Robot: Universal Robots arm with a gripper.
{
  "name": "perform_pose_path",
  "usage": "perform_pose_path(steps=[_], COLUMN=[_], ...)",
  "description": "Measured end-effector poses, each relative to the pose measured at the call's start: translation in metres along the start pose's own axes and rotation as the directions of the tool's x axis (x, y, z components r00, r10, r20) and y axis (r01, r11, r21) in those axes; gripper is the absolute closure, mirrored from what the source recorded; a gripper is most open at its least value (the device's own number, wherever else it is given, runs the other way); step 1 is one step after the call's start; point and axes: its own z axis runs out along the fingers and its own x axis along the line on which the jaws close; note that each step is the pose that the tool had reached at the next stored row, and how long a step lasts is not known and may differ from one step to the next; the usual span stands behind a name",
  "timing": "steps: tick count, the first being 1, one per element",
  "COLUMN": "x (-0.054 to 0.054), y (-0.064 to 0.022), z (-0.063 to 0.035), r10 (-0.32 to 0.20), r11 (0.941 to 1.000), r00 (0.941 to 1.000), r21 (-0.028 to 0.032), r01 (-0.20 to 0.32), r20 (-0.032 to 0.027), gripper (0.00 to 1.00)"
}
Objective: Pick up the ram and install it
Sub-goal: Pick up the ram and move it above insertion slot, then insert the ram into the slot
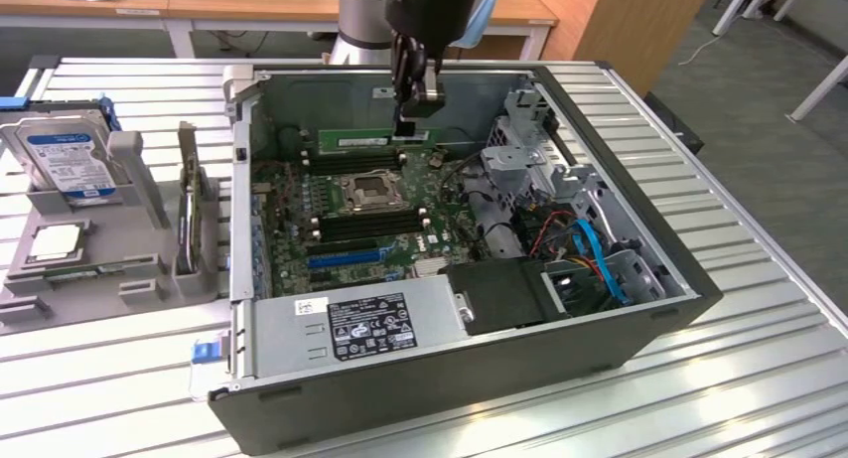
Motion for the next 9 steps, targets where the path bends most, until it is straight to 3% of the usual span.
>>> perform_pose_path(steps=[9], x=[0.0001], y=[-0.0001], z=[0.0018], r10=[0.000], r11=[1.0000], r00=[1.0000], r21=[0.0001], r01=[0.000], r20=[-0.0016], gripper=[0.89])
